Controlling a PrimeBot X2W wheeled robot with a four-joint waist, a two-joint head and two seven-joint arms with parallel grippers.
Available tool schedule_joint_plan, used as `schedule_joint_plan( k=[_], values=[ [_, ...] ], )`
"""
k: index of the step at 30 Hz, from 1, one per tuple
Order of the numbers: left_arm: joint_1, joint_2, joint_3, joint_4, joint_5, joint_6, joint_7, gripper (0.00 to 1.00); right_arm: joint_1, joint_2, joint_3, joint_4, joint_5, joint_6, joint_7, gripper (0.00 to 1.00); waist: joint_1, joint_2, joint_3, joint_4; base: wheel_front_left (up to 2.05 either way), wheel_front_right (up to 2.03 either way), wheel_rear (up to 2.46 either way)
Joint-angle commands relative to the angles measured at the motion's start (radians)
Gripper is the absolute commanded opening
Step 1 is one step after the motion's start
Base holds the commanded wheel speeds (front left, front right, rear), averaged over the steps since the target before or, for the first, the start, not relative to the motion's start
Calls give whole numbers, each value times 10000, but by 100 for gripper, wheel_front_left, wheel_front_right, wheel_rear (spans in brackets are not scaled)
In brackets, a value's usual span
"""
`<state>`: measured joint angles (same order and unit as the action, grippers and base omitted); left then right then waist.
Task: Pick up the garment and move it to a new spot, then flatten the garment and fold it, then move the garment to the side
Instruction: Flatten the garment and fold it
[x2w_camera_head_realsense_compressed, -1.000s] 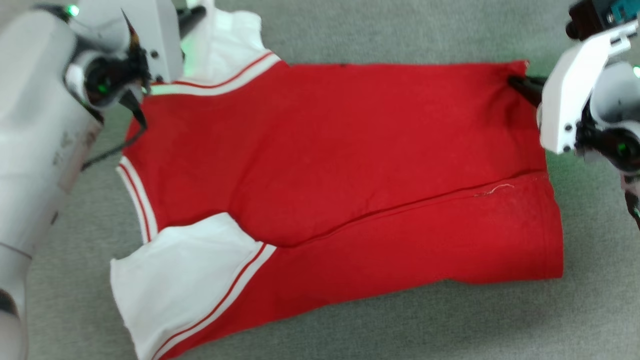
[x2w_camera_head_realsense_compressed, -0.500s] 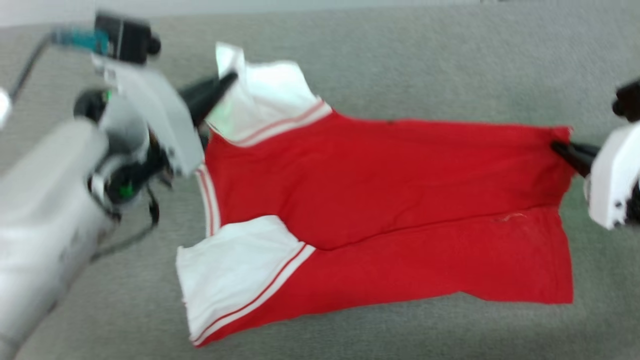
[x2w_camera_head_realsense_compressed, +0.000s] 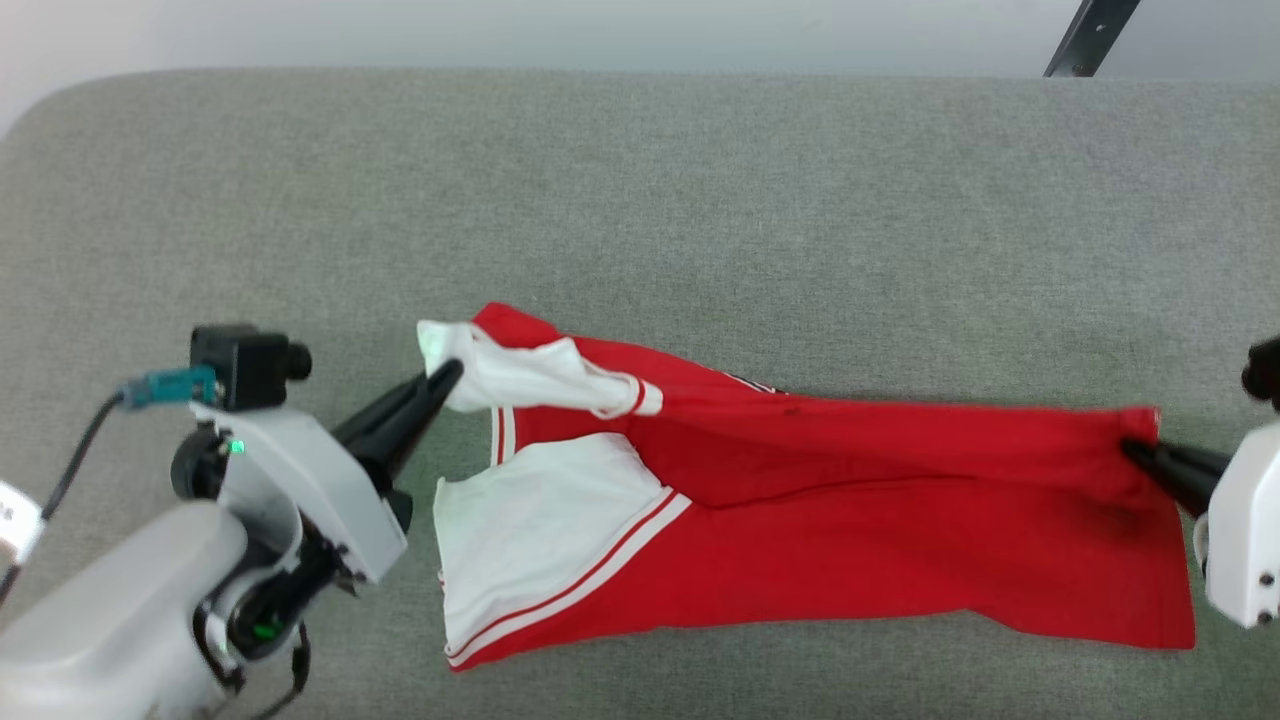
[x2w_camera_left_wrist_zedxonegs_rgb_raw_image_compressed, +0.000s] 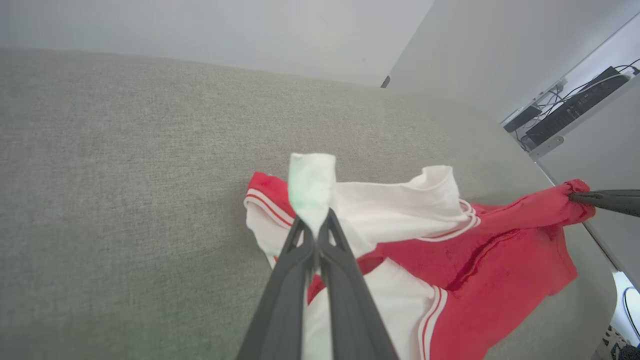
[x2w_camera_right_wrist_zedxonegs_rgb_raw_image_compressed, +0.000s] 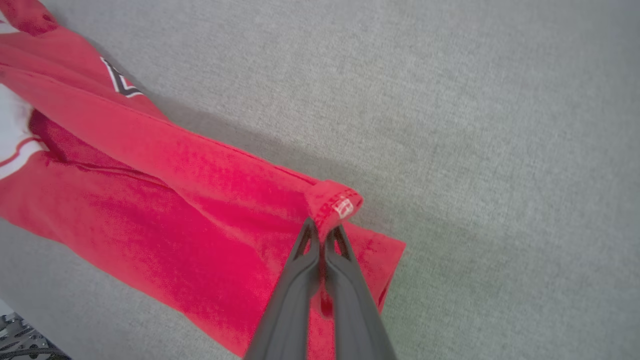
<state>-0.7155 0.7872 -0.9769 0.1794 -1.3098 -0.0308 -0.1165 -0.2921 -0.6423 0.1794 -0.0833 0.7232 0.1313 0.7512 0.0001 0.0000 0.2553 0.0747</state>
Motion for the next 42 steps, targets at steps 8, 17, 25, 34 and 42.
schedule_joint_plan(
  k=[8, 17, 25, 34, 42],
  values=[
    [950, 242, 167, -865, -145, 626, -729, 0, 1111, 645, -826, -546, -412, -12, 501, 0, -1, 0, 389, -80, 0, 0, 0],
    [1159, -63, 89, -346, 74, 820, -1013, 0, 1096, 1222, -875, -355, -855, -12, 242, 0, -1, 0, 864, -278, 0, 0, 0],
    [1089, -355, -155, 311, 237, 821, -840, 15, 811, 1389, -527, -22, -989, -12, -66, 31, -1, 0, 797, -377, 0, 0, 0],
    [1667, -449, 173, 171, 286, 1057, -1296, 100, 1096, 1329, -982, -304, -595, -12, -107, 100, -1, 0, 205, -343, 0, 0, 0],
    [2828, -905, 1496, -543, 686, 1785, -1493, 100, 1725, 1197, -1828, -144, -376, -12, 406, 100, -1, 0, -368, -56, 0, 0, 0]
  ],
)
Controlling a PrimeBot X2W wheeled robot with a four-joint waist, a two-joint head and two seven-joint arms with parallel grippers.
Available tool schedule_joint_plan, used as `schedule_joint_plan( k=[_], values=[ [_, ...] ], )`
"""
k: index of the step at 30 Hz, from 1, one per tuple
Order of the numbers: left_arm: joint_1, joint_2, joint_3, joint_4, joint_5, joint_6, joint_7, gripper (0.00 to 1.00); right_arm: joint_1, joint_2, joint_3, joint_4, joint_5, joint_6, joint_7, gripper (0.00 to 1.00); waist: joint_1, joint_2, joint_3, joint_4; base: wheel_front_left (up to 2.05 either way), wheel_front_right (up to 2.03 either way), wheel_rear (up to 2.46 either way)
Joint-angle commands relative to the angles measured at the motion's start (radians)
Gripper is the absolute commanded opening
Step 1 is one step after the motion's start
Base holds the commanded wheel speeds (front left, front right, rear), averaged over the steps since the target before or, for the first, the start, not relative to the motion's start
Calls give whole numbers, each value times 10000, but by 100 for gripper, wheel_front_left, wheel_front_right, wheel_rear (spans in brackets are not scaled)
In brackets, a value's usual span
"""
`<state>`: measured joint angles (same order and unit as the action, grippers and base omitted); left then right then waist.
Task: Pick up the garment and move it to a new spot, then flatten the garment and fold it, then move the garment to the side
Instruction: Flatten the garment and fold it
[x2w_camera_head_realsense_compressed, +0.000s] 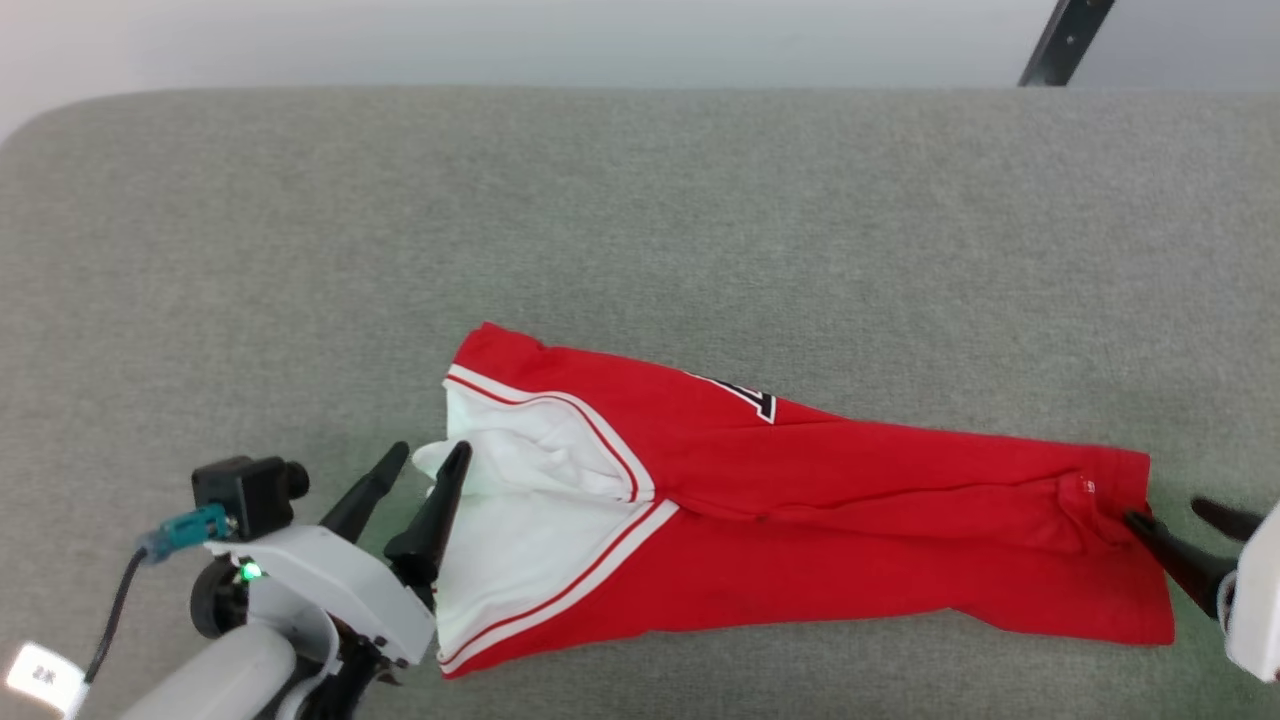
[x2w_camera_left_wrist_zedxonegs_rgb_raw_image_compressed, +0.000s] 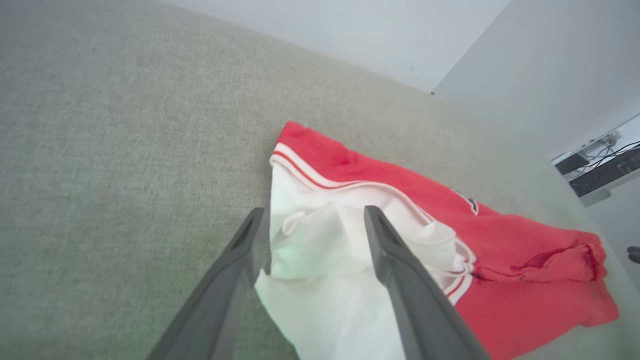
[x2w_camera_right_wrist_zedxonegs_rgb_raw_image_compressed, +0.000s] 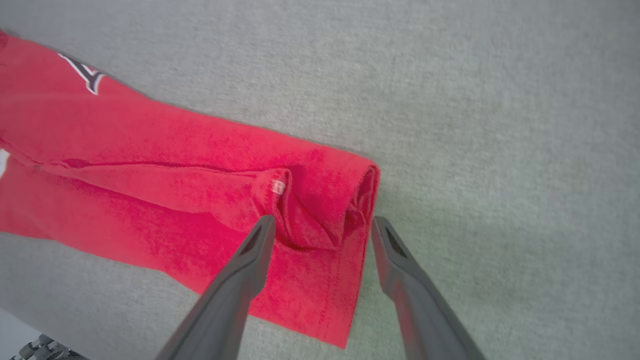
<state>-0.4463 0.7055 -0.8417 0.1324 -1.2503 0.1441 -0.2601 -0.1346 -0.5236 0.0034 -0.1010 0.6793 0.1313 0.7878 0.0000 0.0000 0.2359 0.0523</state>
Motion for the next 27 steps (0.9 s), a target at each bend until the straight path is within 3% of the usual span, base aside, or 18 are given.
schedule_joint_plan(
  k=[1, 9, 17, 27],
  values=[
    [379, -234, 434, -176, 244, 79, -57, 100, 271, -2, -176, 100, 99, -12, 146, 100, 0, 0, -220, 234, 0, 0, 0],
    [1999, -1253, 2139, -517, 1530, 72, -37, 100, 853, -37, -824, 498, 307, -12, 828, 100, 0, 0, -354, 678, 0, 0, 0],
    [2960, -2203, 3197, -492, 3101, -155, -37, 100, 932, 13, -1513, 1067, 256, -12, 1717, 100, 0, 0, -442, 1182, 0, 0, 0],
    [3573, -3212, 4690, -873, 6448, -392, -38, 100, 378, 361, -1843, 1735, -92, -12, 2510, 100, 0, 0, -423, 1602, 0, 0, 0]
  ],
)
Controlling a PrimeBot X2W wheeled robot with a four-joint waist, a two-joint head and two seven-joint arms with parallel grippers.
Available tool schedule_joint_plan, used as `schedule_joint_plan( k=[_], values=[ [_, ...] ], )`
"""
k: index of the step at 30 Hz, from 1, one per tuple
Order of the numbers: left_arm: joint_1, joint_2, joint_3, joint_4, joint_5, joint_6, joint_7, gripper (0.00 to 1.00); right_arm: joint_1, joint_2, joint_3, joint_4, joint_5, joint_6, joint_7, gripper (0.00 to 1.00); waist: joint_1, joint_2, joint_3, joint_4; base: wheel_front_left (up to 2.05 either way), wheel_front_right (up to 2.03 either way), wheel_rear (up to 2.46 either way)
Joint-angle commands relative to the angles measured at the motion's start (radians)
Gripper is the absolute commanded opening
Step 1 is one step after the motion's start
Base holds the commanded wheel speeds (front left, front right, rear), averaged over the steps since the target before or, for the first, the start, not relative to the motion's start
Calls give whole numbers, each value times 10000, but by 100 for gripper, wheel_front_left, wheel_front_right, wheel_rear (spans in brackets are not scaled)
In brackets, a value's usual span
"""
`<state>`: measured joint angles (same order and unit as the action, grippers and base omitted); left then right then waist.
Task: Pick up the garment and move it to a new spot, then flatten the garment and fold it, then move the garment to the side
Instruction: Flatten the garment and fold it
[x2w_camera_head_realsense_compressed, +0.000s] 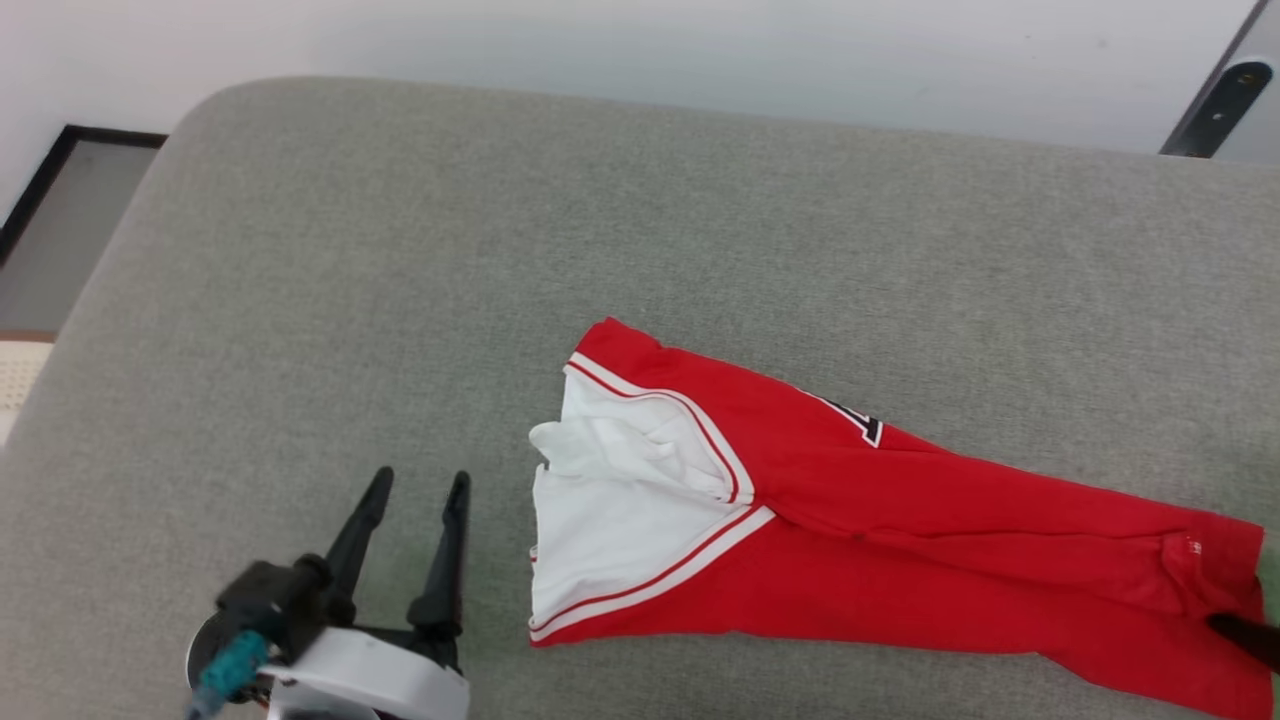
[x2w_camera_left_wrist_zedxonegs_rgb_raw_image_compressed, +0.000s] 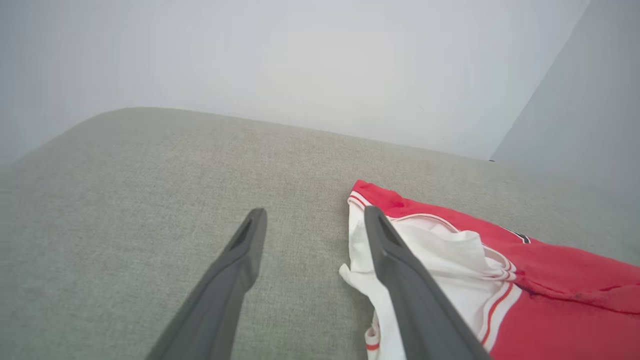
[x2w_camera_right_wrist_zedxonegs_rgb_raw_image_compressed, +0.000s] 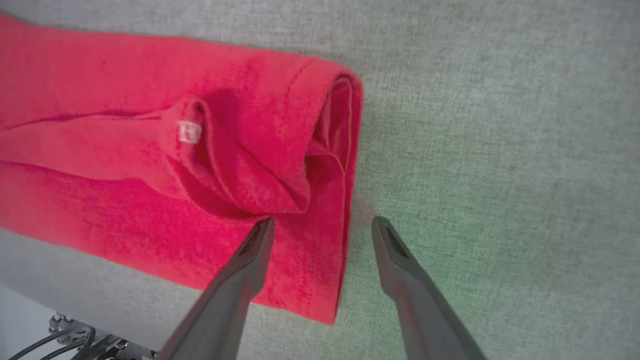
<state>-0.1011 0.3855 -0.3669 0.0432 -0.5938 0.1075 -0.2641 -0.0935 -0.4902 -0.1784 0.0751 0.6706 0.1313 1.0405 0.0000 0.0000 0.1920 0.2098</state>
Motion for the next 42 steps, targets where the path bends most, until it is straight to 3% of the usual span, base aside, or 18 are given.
schedule_joint_plan(
  k=[1, 10, 11, 12, 26, 42],
  values=[
    [138, -54, 52, 0, 309, -29, 2, 100, -125, 70, -53, 44, -91, -12, 49, 100, 0, 0, 36, 54, 0, 0, 0],
    [132, -971, 765, 367, 1647, -733, 2, 100, -610, 473, 100, 705, -837, -12, 459, 100, 0, 0, 405, 248, 0, 0, 0],
    [81, -1065, 848, 399, 1733, -807, 2, 100, -580, 498, 222, 729, -857, -12, 505, 36, 0, 0, 448, 259, 0, 0, 0],
    [86, -1205, 945, 466, 1742, -879, 2, 100, -549, 539, 288, 762, -850, -12, 509, 0, 0, 0, 488, 259, 0, 0, 0],
    [239, -1899, 2052, 1078, 2629, -1708, 1, 100, -861, 633, 72, 811, -722, -12, -239, 0, 0, 0, 408, -100, 0, 0, 0],
    [353, -1961, 2750, 1170, 3241, -2053, 1, 100, -1664, -345, -1586, 1256, -1138, -13, -1366, 0, 0, 0, 547, -1068, 0, 0, 0]
  ],
)
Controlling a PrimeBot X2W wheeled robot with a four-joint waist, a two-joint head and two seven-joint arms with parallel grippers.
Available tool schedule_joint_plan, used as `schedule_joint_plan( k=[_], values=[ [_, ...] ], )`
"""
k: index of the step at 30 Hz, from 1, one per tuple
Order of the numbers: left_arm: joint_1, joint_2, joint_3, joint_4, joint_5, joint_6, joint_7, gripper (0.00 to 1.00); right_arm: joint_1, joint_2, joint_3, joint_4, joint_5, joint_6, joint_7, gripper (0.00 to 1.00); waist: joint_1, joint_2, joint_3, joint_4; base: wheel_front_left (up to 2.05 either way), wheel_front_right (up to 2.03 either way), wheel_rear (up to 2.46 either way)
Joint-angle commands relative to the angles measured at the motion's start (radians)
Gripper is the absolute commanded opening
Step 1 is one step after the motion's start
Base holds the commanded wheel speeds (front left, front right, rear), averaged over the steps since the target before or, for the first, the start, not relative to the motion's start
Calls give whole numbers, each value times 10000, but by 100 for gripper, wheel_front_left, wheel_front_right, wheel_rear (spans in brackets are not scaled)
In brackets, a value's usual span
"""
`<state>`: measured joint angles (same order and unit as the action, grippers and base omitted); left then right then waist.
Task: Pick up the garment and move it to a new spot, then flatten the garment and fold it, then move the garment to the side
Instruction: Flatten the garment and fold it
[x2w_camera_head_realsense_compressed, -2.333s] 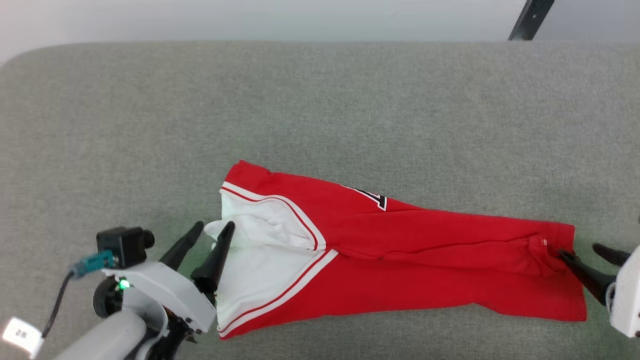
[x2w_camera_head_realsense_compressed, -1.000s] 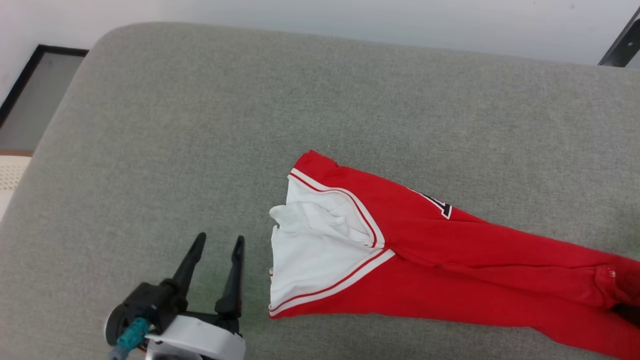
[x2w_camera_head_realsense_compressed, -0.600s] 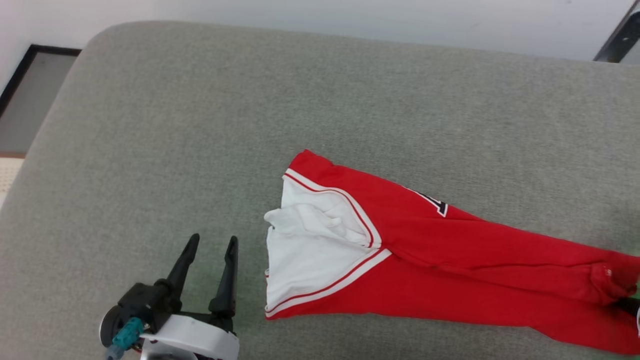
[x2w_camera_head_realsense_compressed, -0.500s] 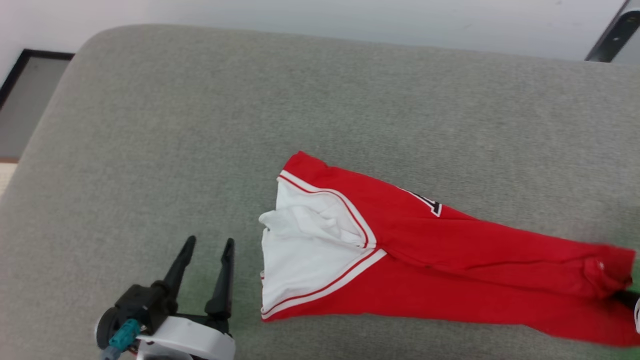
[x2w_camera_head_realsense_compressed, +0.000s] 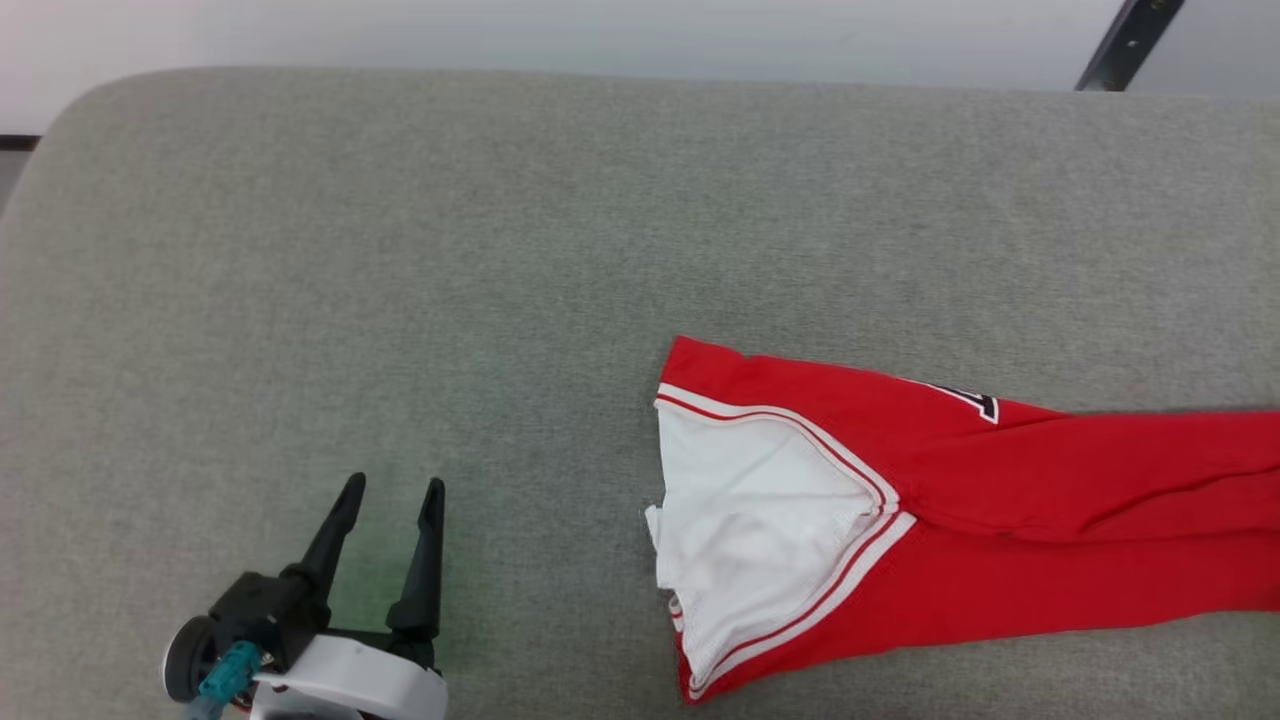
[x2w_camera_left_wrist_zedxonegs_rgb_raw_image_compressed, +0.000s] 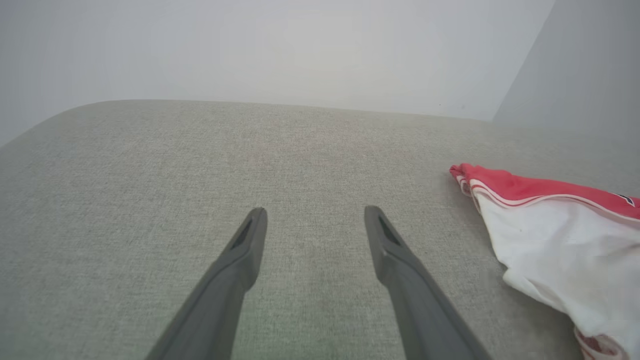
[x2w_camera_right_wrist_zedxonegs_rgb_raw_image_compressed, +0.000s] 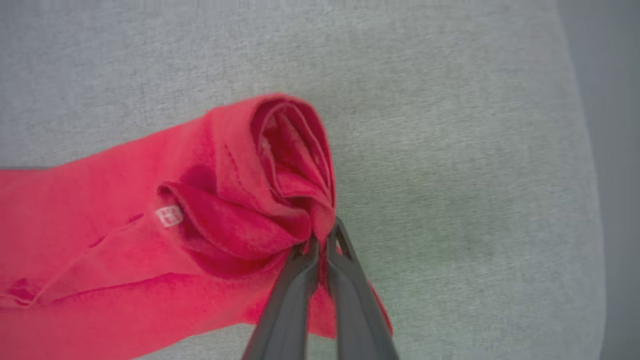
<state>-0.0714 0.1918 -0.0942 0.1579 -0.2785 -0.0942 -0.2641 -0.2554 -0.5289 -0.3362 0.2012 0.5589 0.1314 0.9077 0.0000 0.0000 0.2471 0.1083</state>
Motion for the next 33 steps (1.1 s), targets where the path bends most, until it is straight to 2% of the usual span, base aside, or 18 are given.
schedule_joint_plan(
  k=[1, 6, 10, 15, 20, 27, 28, 33],
  values=[
    [70, -42, 47, 43, 111, -36, 1, 100, 6, 51, 0, -59, -44, -15, -2, 0, 0, 0, -34, -84, 0, 0, 0],
    [158, -161, 58, 187, 177, -110, 1, 100, 277, 283, 672, -754, 383, -14, 85, 0, 0, 0, -257, -117, 0, 0, 0],
    [214, -333, 29, 286, 187, -156, 1, 100, 577, 452, 1533, -1889, 739, -14, 153, 0, 0, 0, -463, 47, 0, 0, 0],
    [264, -593, -93, 413, 213, -216, 1, 100, 814, 751, 2863, -3446, 1054, -14, 454, 0, 0, 0, -627, 547, 0, 0, 0],
    [67, -823, -288, 594, 209, -282, 1, 100, 407, 1117, 4385, -4335, 1283, -14, 676, 0, 0, 0, -663, 1197, 0, 0, 0],
    [-160, -1011, -372, 735, 97, -342, 1, 100, -966, 1962, 6550, -3869, 1395, -14, 550, 0, 0, 0, -510, 1743, 0, 0, 0],
    [-160, -1011, -372, 735, 97, -342, 1, 100, -966, 1962, 6550, -3869, 1395, -14, 550, 0, 0, 0, -510, 1743, 0, 0, 0],
    [-385, -1099, -409, 838, 52, -371, 1, 100, -1749, 2177, 7991, -2961, 1341, -14, 401, 0, 0, 0, -391, 2027, 0, 0, 0]
  ],
)
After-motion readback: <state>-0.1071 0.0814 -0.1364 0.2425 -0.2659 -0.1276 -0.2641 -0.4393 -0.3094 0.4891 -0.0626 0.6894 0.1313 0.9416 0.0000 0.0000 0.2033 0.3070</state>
